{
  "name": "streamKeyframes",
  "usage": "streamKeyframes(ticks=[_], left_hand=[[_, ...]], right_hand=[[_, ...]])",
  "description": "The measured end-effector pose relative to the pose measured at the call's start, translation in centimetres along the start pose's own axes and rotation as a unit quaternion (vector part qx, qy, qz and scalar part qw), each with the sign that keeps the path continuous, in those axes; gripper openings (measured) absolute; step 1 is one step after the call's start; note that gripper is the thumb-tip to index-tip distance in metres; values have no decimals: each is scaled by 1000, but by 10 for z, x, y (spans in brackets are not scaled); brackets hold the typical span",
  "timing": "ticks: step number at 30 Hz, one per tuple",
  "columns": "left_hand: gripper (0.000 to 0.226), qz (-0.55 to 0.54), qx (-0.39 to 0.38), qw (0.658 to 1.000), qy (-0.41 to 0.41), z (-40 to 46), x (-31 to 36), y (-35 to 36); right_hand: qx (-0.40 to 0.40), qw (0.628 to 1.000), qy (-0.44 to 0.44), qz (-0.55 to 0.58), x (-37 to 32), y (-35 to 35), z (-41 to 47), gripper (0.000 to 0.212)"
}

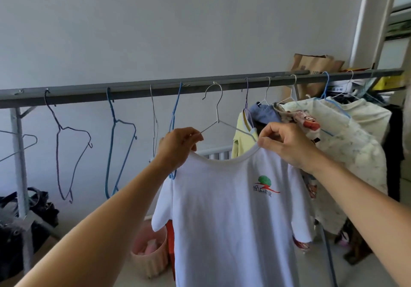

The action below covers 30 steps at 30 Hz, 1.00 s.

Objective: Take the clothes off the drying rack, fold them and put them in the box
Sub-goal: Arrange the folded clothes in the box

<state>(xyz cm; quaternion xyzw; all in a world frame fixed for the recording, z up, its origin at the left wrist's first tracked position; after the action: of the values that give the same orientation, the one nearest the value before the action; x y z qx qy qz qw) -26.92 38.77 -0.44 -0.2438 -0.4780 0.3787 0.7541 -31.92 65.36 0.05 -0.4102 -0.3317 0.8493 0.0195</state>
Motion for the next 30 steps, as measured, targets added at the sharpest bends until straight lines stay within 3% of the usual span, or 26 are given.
streamKeyframes(ticks=[3, 5, 11, 14, 16, 21, 26, 30], left_hand=[[25, 230, 84, 969, 26, -20, 5, -7], [31, 277, 92, 955, 57, -31, 4, -7], [21, 206, 130, 970, -9, -43, -24, -22], [21, 120, 155, 979, -62, -43, -27, -28], [19, 101, 177, 978, -44, -44, -23, -26], [21, 116, 159, 980, 8, -47, -4, -9], [19, 9, 11, 1000, -14, -40, -3, 1], [20, 47, 49, 998, 2, -38, -5, -2]], right_hand=[[-27, 999, -20, -11, 0, 5, -7, 12], [-42, 999, -21, -25, 4, 5, -11, 13], [-46, 995, -22, -85, 17, -2, -19, 14], [-57, 994, 9, -93, 25, 3, -23, 15], [-53, 995, 13, -79, 27, 9, -23, 15], [-15, 999, 14, 43, 13, 20, -14, 11], [40, 979, 68, 188, 18, 21, -10, 19], [1, 933, 127, 337, 30, 22, -11, 20]])
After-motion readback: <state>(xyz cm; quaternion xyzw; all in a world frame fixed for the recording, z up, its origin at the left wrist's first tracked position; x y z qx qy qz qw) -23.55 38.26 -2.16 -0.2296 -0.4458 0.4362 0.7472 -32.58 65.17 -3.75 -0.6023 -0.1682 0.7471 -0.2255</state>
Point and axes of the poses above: each hand's wrist, its own z-axis towards the middle knuckle, its own y-axis out of the palm, x = y × z, the point moved 4 cm from there along z, towards the middle knuckle, and after that the axes turned 11 degrees about -x, right-handed, at the moved point
